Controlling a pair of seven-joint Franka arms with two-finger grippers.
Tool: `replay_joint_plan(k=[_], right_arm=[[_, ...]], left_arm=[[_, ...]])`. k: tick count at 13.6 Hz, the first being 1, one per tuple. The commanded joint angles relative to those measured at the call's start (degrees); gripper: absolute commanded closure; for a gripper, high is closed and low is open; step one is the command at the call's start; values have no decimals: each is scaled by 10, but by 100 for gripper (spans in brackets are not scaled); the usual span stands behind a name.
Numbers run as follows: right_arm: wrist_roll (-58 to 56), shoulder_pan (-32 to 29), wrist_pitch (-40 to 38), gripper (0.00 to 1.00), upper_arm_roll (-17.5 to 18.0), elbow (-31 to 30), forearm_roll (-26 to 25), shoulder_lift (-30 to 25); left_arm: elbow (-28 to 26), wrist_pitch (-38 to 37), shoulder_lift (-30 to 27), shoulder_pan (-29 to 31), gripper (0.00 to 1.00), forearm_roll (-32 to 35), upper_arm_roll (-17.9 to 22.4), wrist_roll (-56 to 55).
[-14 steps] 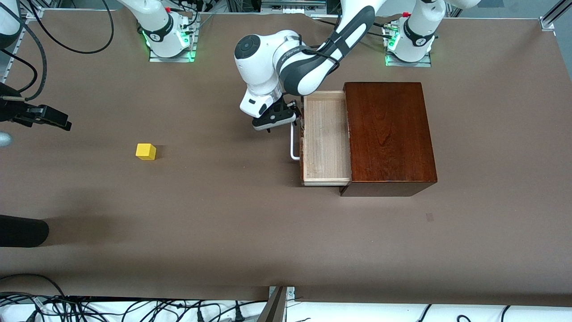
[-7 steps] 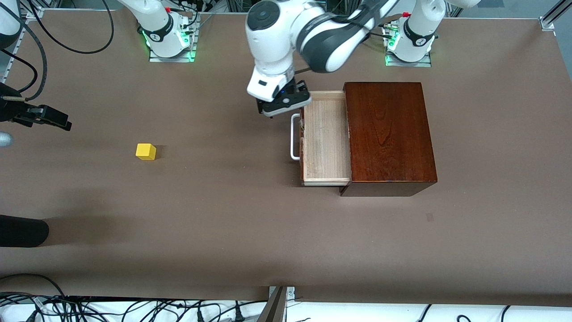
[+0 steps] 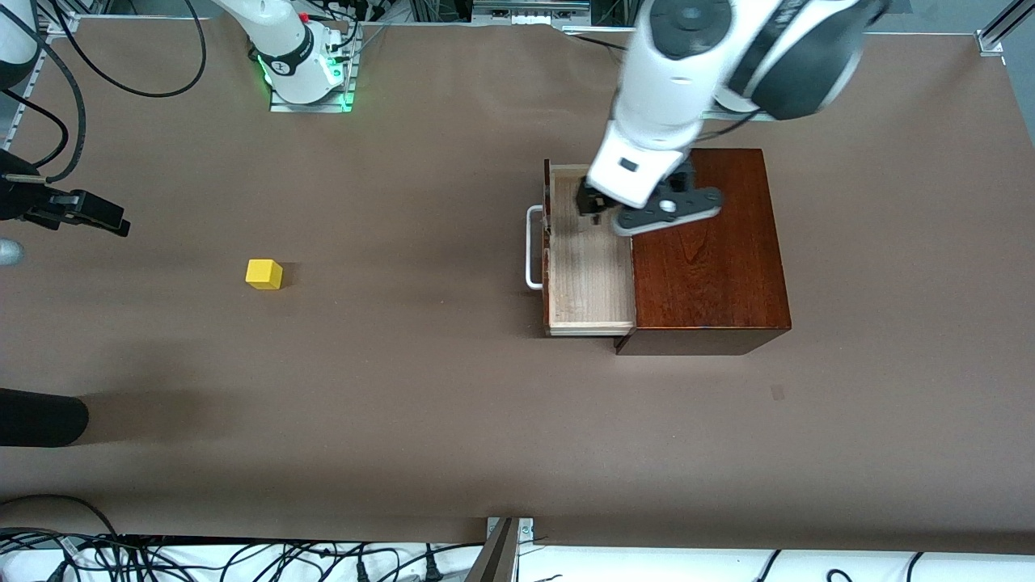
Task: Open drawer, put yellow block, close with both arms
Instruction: 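Release the handle and raise the left gripper away from the box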
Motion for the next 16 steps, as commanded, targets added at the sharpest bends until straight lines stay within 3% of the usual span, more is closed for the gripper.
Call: replay_joint_plan(k=[1, 5, 14, 16], right_arm=[[6, -1, -1, 0, 2, 8, -8, 3], [8, 1, 0, 0, 4, 8, -5, 8], [7, 5, 10, 0, 7, 4, 1, 12], [6, 5, 13, 0, 6, -5, 0, 25]], left_arm=[[-29, -34, -40, 5, 0, -49, 52, 98], [-60, -41, -78, 6, 0, -66, 142, 276], [-170, -20, -182, 19, 0, -61, 213, 387], [-165, -30, -181, 18, 0, -62, 223, 395]])
